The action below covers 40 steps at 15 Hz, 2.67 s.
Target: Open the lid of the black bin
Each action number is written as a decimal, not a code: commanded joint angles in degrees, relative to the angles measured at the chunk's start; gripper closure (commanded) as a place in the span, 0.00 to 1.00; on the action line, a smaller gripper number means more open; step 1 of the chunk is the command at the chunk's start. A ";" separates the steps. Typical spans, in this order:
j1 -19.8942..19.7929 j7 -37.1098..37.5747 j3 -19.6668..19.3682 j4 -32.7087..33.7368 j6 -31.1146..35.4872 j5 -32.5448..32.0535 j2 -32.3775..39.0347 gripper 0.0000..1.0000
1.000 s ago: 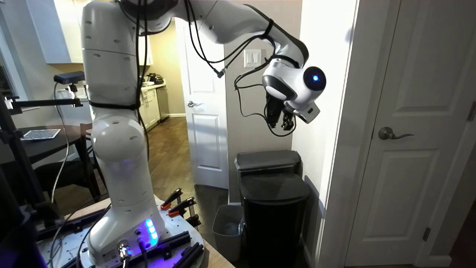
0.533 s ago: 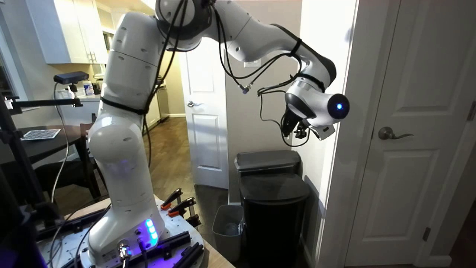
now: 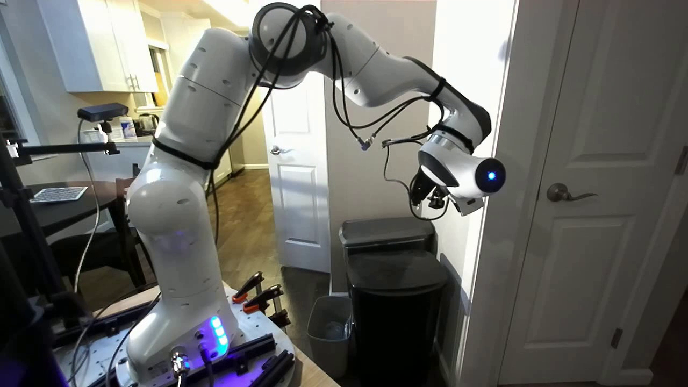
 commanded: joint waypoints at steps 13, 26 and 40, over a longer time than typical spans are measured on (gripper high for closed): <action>-2.65 1.86 1.10 0.89 -3.01 2.88 4.25 0.00; -2.30 -8.46 -1.08 -1.56 0.31 1.32 8.04 0.00; -3.07 -6.81 0.00 1.68 -0.46 2.25 11.95 0.00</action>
